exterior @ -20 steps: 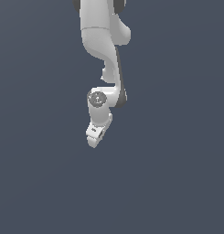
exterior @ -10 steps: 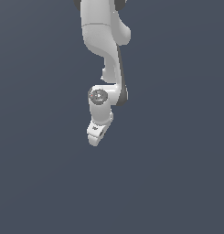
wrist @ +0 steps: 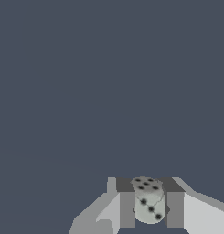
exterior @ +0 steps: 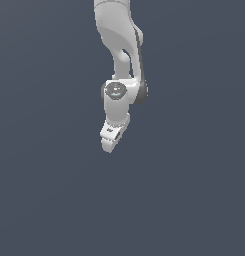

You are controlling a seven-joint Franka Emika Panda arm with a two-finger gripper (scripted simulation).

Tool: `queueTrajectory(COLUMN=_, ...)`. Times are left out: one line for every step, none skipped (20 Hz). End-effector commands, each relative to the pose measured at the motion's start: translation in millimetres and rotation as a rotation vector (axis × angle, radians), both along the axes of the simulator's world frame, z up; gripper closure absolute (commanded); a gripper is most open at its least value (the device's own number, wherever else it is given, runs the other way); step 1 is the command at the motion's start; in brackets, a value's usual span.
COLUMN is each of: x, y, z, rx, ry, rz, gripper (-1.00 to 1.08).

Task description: Pick up the object and move it to a goal position.

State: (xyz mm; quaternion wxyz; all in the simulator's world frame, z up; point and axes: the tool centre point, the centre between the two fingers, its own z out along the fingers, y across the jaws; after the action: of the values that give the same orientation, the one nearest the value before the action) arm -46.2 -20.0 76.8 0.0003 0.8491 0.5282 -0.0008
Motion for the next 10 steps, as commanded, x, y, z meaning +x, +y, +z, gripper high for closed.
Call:
queueTrajectory(x=-3, y=11, z=22, rx=0.000, ry=-0.001, rz=0.001, gripper=1.08)
queueTrajectory(x=-4, y=16, z=32, rx=-0.001, ry=-0.001, rz=0.001, gripper=1.08)
queueTrajectory(x=-6, y=21, z=43, rx=-0.001, ry=-0.001, rz=0.001, gripper=1.08)
queueTrajectory(x=-7, y=26, z=53, rx=-0.001, ry=-0.001, rz=0.001, gripper=1.08)
queueTrajectory(x=-8, y=31, z=63, rx=-0.001, ry=-0.001, rz=0.001, gripper=1.08)
queueTrajectory(x=-10, y=36, z=73, rx=-0.001, ry=-0.001, rz=0.001, gripper=1.08)
queueTrajectory(x=-11, y=40, z=82, rx=-0.001, ry=-0.001, rz=0.001, gripper=1.08)
queueTrajectory(x=-12, y=45, z=91, rx=-0.001, ry=-0.001, rz=0.001, gripper=1.08)
queueTrajectory(x=-13, y=49, z=100, rx=0.000, ry=0.000, rz=0.001, gripper=1.08)
queueTrajectory(x=-14, y=53, z=108, rx=0.000, ry=0.000, rz=0.001, gripper=1.08)
